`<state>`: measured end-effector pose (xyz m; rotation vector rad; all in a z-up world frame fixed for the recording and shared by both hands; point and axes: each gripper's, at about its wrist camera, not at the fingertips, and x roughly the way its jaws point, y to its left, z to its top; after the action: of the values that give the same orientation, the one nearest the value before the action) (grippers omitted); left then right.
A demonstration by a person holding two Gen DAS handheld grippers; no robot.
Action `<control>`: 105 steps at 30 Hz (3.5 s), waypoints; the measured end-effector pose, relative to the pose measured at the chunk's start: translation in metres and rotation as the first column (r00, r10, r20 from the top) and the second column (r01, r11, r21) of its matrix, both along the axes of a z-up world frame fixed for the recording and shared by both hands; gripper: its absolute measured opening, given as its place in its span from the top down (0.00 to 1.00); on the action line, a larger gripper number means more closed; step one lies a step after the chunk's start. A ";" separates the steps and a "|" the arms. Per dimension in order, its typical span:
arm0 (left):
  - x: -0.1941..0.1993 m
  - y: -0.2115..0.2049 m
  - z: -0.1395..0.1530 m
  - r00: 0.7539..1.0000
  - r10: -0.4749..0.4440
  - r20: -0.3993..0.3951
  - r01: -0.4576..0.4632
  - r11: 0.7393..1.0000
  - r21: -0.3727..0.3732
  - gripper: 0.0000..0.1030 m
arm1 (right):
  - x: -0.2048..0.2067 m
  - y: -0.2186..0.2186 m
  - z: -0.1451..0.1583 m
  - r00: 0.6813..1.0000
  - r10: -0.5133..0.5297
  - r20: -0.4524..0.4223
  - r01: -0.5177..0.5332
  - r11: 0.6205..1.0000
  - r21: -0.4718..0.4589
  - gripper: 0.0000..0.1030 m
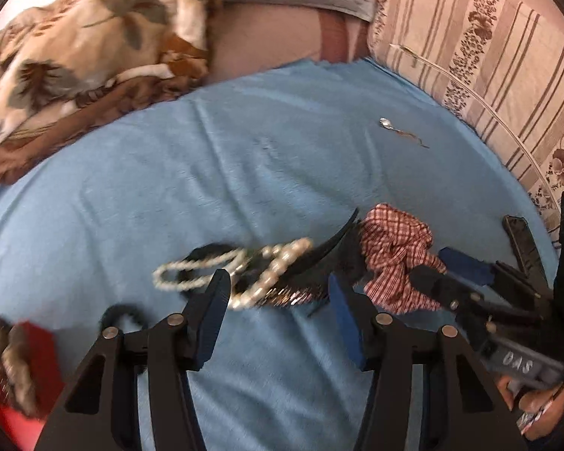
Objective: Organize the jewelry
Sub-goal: 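Grasp the pearl bracelet with the left gripper while the right grasps the plaid scrunchie, then carry the pearl bracelet and plaid scrunchie into the red tray and release both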
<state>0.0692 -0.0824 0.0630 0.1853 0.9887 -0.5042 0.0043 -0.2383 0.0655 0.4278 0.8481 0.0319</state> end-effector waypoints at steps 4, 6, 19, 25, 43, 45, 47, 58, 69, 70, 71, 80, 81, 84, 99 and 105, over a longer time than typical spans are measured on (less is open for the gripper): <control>0.009 -0.009 -0.005 1.000 -0.012 -0.002 0.012 1.000 0.027 0.86 | 0.007 0.001 -0.004 1.000 0.007 -0.010 -0.007 1.000 0.000 0.59; 0.012 -0.006 0.001 0.999 0.001 -0.041 -0.002 1.000 -0.024 0.90 | 0.010 0.003 -0.007 0.999 0.024 -0.025 -0.023 1.000 0.019 0.81; -0.058 0.032 0.102 0.999 -0.008 0.044 0.018 0.972 -0.234 0.91 | -0.019 -0.017 0.024 0.994 -0.069 0.086 0.070 0.998 -0.007 0.92; -0.100 0.048 0.091 0.999 -0.027 -0.029 0.018 0.966 -0.260 0.91 | -0.040 -0.011 0.036 0.990 -0.076 0.120 0.083 0.995 -0.050 0.92; -0.115 0.137 -0.013 0.954 0.254 -0.161 -0.273 0.956 -0.106 0.64 | -0.091 0.014 0.003 0.995 -0.103 -0.007 0.104 0.993 0.050 0.45; -0.115 0.128 -0.017 0.958 0.240 -0.155 -0.256 0.962 -0.096 0.64 | -0.088 0.017 0.002 0.996 -0.092 -0.015 0.093 0.995 0.033 0.45; -0.113 0.118 -0.025 0.963 0.220 -0.155 -0.233 0.970 -0.072 0.64 | -0.086 0.020 0.001 0.997 -0.079 -0.019 0.080 0.997 0.017 0.45; -0.123 0.080 -0.042 0.984 0.166 -0.070 -0.163 0.986 0.047 0.92 | -0.079 0.041 -0.002 1.000 -0.013 -0.019 0.011 0.996 -0.091 0.50; -0.150 0.102 0.012 0.985 0.172 -0.030 -0.174 0.981 -0.085 0.91 | -0.087 0.059 -0.004 1.000 -0.014 -0.025 0.009 0.979 -0.203 0.84; -0.154 0.106 0.020 0.985 0.174 -0.016 -0.174 0.980 -0.096 0.91 | -0.088 0.060 -0.003 1.000 -0.016 -0.025 0.010 0.977 -0.214 0.85; -0.158 0.109 0.028 0.984 0.176 0.001 -0.175 0.979 -0.102 0.91 | -0.089 0.062 -0.002 1.000 -0.015 -0.026 0.009 0.975 -0.221 0.86; -0.175 0.170 0.075 0.955 0.278 0.104 -0.261 0.953 -0.152 0.91 | -0.093 0.080 0.035 0.998 0.055 -0.007 -0.055 0.964 -0.261 0.89; -0.175 0.182 0.079 0.948 0.299 0.109 -0.280 0.947 -0.157 0.91 | -0.093 0.085 0.040 0.998 0.067 -0.002 -0.065 0.962 -0.266 0.89; -0.175 0.212 0.087 0.928 0.347 0.134 -0.326 0.933 -0.155 0.91 | -0.089 0.109 0.063 0.991 0.135 0.025 -0.123 0.955 -0.270 0.89; -0.108 0.372 0.034 0.806 0.592 -0.002 -0.585 0.795 -0.160 0.91 | -0.028 0.300 0.098 0.872 0.490 0.004 -0.481 0.857 -0.183 0.89; -0.091 0.421 0.005 0.746 0.663 -0.070 -0.666 0.736 -0.120 0.91 | -0.004 0.376 0.067 0.802 0.591 -0.084 -0.596 0.784 -0.175 0.89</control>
<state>-0.0214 0.3385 0.0679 -0.3050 0.9631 0.0953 -0.0001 0.1373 0.1322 -0.0415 0.9751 0.5307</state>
